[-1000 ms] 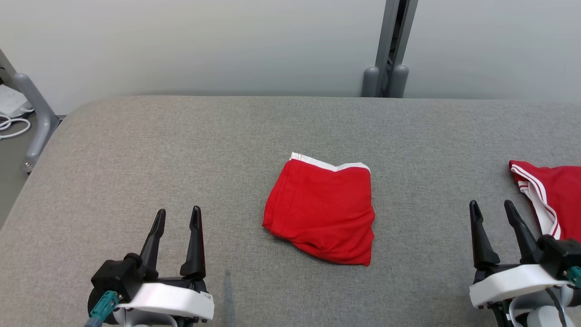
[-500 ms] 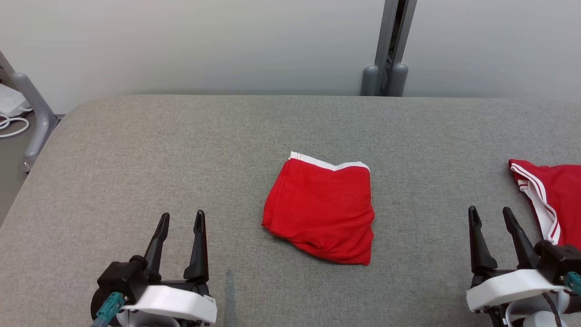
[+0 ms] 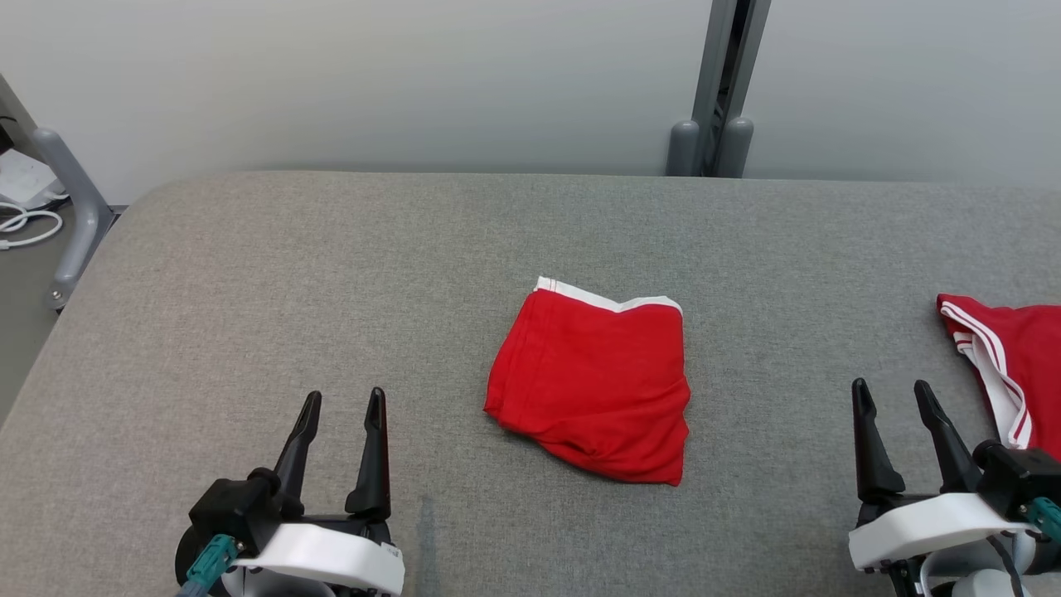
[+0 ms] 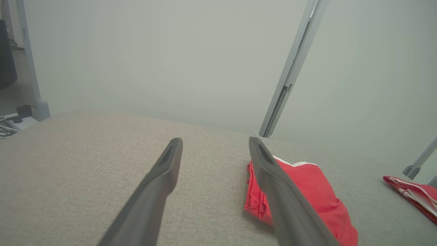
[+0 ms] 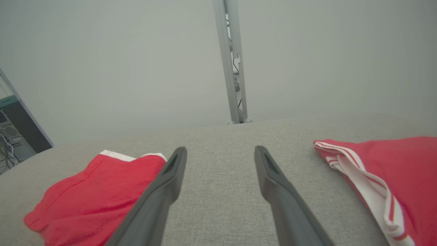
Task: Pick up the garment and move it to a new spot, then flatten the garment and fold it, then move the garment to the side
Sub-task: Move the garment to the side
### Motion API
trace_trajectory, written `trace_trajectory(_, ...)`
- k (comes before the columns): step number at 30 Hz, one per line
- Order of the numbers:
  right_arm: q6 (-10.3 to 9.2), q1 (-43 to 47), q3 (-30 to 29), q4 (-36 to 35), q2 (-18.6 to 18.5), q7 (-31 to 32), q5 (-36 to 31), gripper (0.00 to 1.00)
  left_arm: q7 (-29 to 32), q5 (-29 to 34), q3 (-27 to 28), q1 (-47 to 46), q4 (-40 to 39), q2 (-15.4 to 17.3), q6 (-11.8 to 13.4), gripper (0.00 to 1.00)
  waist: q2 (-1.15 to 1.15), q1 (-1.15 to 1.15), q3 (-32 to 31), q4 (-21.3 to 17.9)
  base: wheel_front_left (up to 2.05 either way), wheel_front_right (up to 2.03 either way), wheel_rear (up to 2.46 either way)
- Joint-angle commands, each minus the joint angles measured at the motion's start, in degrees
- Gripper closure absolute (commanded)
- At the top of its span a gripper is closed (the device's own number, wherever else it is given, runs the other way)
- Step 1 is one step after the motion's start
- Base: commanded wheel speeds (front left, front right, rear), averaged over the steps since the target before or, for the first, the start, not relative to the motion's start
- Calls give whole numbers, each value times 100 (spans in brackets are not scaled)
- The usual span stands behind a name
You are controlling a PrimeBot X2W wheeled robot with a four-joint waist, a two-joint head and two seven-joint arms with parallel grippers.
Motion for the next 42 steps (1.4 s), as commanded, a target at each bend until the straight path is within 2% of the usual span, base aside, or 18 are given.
trace_trajectory(1, -3, 32, -24, 18, -17, -31, -11, 0, -19, -37, 7, 21, 15, 23, -16, 0, 0, 0, -1, 19, 0, 0, 0)
trace_trajectory(21, -3, 43, -39, 79, -14, -31, 16, 0, -19, -23, -47, 11, 42, 24, -26, 0, 0, 0, 43, 97, 0, 0, 0)
trace_trajectory(25, -3, -72, 234, 166, -118, 91, -20, 0, -20, -25, -102, -92, 48, 23, -42, 0, 0, 0, 152, 179, 0, 0, 0)
trace_trajectory(32, -3, -382, 861, 473, -243, 1128, 1317, 0, -20, -91, -342, -251, 42, 25, -23, 0, 0, 0, 454, 459, 0, 0, 0)
trace_trajectory(37, -3, -676, 1063, 376, -398, 1789, 2413, 0, -20, -118, -450, -365, 61, 29, -9, 0, 0, 0, 677, 719, 0, 0, 0)
trace_trajectory(42, -3, -918, 1230, 431, -606, 2363, 3084, 0, -20, -148, -516, -458, 76, 24, 2, 0, 0, 0, 816, 956, 0, 0, 0)
